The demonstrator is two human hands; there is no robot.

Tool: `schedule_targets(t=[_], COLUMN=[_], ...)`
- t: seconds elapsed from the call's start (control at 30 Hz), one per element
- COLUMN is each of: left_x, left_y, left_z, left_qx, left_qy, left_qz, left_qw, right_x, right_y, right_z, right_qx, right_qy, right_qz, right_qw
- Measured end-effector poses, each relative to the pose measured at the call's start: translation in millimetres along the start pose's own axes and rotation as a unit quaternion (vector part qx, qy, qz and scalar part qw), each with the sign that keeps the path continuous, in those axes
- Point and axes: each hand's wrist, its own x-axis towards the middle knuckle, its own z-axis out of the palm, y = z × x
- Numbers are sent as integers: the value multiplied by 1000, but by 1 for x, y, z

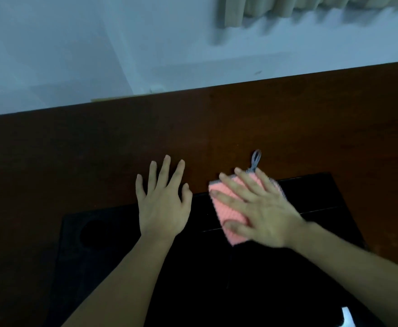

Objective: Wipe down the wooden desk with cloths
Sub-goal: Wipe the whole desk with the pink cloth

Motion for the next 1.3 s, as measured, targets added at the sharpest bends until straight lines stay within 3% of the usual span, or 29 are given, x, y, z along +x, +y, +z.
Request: schedule_targets(t=[0.17, 0.3, 0.5, 0.67, 0.9, 1.03, 1.3], left_x=[-1, -2, -4, -3, 0, 0, 4], left_y=[0, 1, 2, 1, 3, 5, 53], left_z=[3, 2, 1, 2, -1, -3, -11], left_qx=[1, 4, 1, 16, 37, 55, -10], left_qy=[17, 19, 11, 8, -23, -36, -22], left_qz=[5, 9, 8, 11, 3, 3, 13], left_qw=[1000, 1000, 1000, 1000, 999, 998, 1000], right_x=[66, 73, -23, -40, 45, 47, -60], right_y=[50, 42, -29, -17, 57, 53, 13], right_z=[-28, -32, 4, 12, -20, -26, 12], right_qx=[-10, 4, 8, -8, -8, 2, -3], right_qy=[16, 6, 19, -2, 19, 10, -4], right_qz=[142, 194, 86, 24, 161, 183, 12], right_qw=[990, 981, 996, 1000, 987, 983, 1000])
